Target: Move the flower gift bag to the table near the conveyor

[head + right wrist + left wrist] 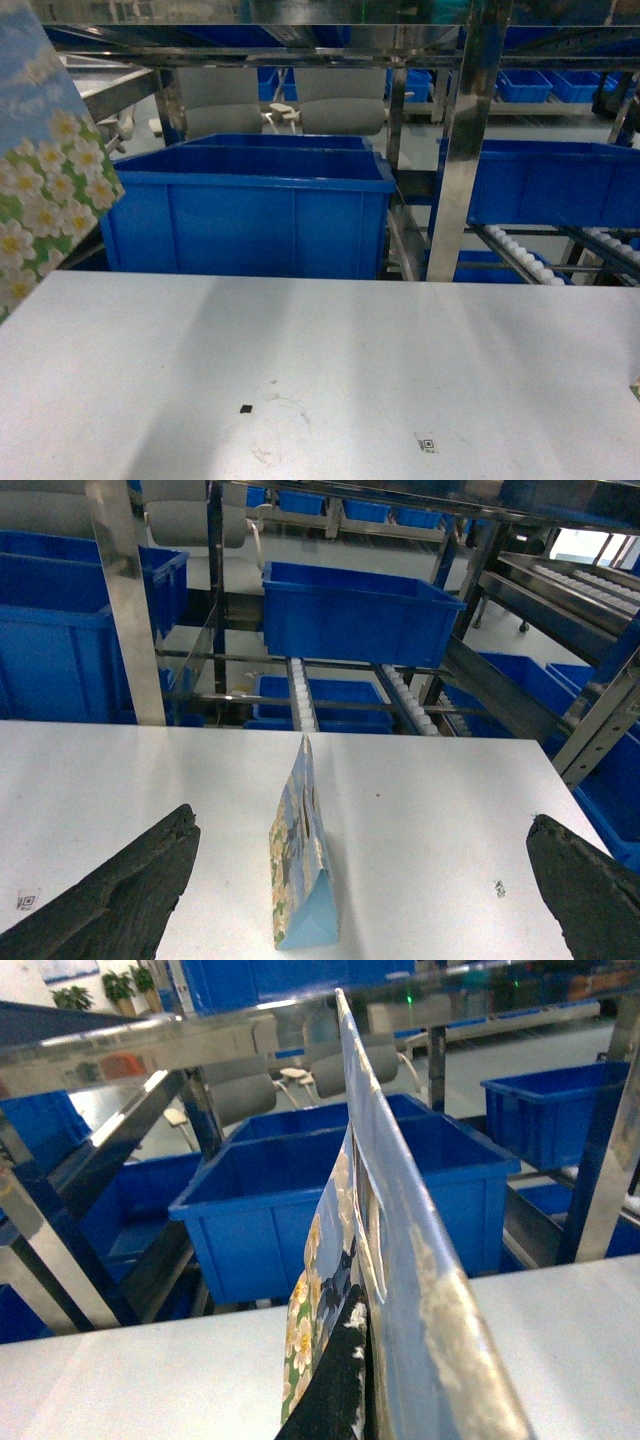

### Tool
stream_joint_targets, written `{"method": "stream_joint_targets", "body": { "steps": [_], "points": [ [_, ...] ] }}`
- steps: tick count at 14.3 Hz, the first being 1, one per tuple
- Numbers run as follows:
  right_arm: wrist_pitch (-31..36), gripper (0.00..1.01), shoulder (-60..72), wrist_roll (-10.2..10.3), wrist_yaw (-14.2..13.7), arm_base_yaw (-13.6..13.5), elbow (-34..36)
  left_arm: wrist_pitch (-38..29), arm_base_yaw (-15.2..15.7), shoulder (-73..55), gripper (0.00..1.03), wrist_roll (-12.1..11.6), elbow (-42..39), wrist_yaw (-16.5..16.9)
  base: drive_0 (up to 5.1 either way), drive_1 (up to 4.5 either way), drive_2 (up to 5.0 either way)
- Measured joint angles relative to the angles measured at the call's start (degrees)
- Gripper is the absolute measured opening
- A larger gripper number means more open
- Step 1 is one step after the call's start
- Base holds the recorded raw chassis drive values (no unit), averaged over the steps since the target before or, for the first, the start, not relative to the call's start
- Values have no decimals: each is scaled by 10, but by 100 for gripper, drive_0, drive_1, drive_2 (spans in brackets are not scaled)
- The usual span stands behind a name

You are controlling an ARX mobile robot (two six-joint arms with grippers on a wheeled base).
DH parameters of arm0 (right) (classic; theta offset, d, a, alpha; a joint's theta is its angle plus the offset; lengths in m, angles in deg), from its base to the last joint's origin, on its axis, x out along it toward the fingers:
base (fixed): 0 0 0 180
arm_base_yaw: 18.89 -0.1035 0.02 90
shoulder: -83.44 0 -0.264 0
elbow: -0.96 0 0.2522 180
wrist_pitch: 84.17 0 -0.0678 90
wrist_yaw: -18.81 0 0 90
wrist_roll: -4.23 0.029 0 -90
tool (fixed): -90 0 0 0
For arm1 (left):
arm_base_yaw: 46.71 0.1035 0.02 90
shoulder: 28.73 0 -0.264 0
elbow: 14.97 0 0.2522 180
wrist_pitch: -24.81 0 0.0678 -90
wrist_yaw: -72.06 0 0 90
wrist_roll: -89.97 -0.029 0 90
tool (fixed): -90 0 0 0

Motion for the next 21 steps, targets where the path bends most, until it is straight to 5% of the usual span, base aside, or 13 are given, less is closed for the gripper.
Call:
{"method": "stream_joint_targets", "body": {
  "steps": [3,10,13,14,21],
  "points": [
    [0,98,0,0,0,0,0,-48,-48,-87,2,7,3,-28,0,0,0],
    [0,98,0,0,-1,0,0,-153,-81,-270,2,17,26,-77,0,0,0],
    [0,98,0,0,-1,0,0,-191,-99,-340,2,43,26,-107,0,0,0],
    [0,98,0,0,-1,0,0,-201,-114,-409,2,75,33,-110,0,0,0],
    [0,98,0,0,-1,0,0,-206,-146,-538,2,130,96,-131,0,0,0]
  ]
}}
